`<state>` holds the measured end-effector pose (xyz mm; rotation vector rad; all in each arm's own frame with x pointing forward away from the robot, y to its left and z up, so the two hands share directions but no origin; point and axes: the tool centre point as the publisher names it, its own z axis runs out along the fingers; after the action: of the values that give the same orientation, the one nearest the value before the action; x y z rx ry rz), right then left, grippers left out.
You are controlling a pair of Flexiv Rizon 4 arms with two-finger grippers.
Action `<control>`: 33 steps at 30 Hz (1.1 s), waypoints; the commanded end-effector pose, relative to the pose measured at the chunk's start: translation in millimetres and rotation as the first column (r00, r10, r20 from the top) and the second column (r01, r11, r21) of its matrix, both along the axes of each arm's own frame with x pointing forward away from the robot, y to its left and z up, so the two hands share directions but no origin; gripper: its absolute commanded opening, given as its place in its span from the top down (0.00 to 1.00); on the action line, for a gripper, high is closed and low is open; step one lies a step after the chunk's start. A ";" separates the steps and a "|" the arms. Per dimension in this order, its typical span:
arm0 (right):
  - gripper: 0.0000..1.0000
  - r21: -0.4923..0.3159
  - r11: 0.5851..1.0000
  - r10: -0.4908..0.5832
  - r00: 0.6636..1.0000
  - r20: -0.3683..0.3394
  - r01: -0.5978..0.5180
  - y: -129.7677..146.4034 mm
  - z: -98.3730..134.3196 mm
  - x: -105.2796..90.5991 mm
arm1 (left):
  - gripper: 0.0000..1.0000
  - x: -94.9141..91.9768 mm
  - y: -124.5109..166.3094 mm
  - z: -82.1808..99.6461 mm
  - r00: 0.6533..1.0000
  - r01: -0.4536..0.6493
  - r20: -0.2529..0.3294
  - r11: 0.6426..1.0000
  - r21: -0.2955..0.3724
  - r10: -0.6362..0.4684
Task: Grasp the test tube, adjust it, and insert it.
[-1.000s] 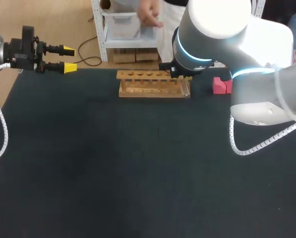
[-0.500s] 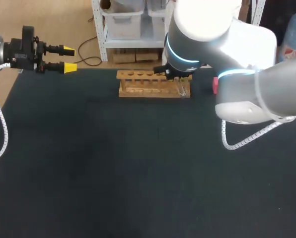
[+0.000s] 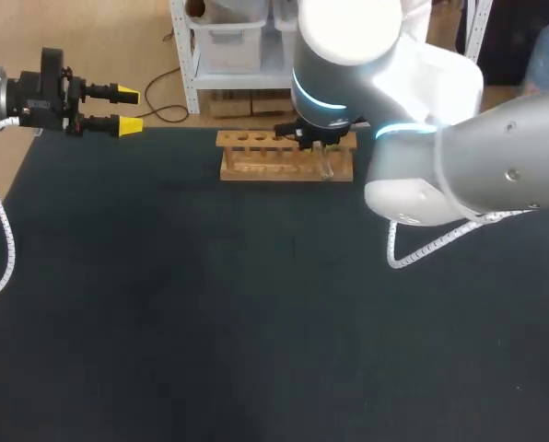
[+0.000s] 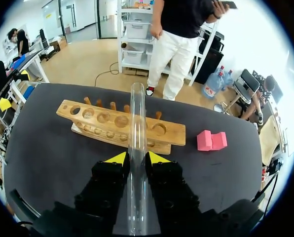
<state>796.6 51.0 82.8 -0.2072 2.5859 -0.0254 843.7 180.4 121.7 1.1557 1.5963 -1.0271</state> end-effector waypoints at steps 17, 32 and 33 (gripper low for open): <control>1.00 0.010 1.000 0.015 0.999 -0.035 -0.014 8.5 -16.4 0.9 | 0.00 -2.0 -0.1 -0.7 1.000 -0.004 0.004 1.000 -0.001 0.004; 1.00 0.021 0.999 0.036 0.997 -0.064 -0.035 8.0 -25.4 1.9 | 0.00 -2.0 -0.1 -0.7 1.000 -0.004 0.004 1.000 -0.001 0.004; 1.00 0.022 0.999 0.041 0.997 -0.069 -0.040 8.4 -26.6 2.1 | 0.00 -2.0 -0.1 -0.7 1.000 -0.004 0.004 1.000 -0.001 0.004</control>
<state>796.1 59.6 58.9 -0.2504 2.6409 0.0171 843.7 180.4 121.7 1.1557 1.5963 -1.0271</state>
